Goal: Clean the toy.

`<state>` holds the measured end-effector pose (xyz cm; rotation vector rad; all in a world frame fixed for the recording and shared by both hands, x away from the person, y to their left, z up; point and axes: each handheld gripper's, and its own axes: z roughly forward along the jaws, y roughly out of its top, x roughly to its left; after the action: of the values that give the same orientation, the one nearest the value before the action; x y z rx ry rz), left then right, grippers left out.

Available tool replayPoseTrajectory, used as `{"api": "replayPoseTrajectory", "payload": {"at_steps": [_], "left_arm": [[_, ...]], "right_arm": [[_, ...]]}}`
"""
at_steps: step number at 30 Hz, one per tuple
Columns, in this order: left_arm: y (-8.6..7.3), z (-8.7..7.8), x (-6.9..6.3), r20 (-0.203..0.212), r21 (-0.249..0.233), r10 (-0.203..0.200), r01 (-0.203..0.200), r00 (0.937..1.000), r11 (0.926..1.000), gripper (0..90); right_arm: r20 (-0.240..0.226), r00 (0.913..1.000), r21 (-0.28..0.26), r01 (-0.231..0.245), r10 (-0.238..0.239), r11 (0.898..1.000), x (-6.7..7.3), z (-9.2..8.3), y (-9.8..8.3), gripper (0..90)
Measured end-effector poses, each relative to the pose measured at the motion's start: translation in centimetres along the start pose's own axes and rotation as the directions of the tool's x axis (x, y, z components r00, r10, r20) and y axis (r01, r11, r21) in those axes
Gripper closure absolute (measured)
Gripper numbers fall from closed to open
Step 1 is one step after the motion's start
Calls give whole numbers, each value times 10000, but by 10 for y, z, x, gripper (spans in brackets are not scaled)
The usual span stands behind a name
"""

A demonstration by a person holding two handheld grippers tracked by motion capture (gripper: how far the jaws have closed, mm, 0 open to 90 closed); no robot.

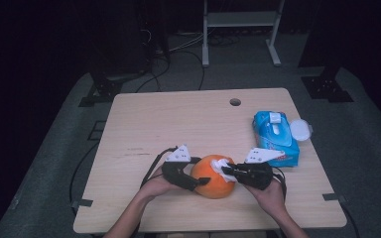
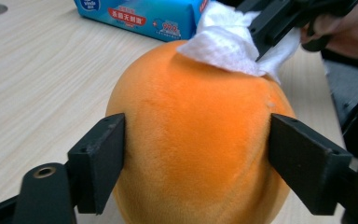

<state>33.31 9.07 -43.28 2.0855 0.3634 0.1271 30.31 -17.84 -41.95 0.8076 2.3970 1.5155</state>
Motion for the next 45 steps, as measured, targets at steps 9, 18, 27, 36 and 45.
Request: {"api": "replayPoseTrajectory", "payload": {"at_steps": [9, 18, 27, 36, 45], "left_arm": [[-6, -3, 2, 80, 357, 448, -451, 9990, 9983, 265], [-3, -8, 6, 283, 172, -68, 63, 9996, 9998, 195], [3, -8, 2, 179, -311, -55, 61, 9998, 9995, 185], [-7, -7, 10, -33, 343, -452, 453, 9990, 9984, 239], [6, -13, 7, 251, -196, -398, 403, 9989, 9990, 192]], "right_arm": [[-37, 9992, -164, 404, -405, 9990, 2, 4, 7, 820], [238, 9997, -114, 76, -73, 9999, -9, -2, -2, 821], [-46, 9943, -232, 1063, -1064, 9941, 13, 7, 6, 820], [112, 9996, -224, 247, -244, 9994, -7, 0, 0, 820], [-131, 9992, -292, 364, -368, 9989, -1, 4, 0, 821]]}}
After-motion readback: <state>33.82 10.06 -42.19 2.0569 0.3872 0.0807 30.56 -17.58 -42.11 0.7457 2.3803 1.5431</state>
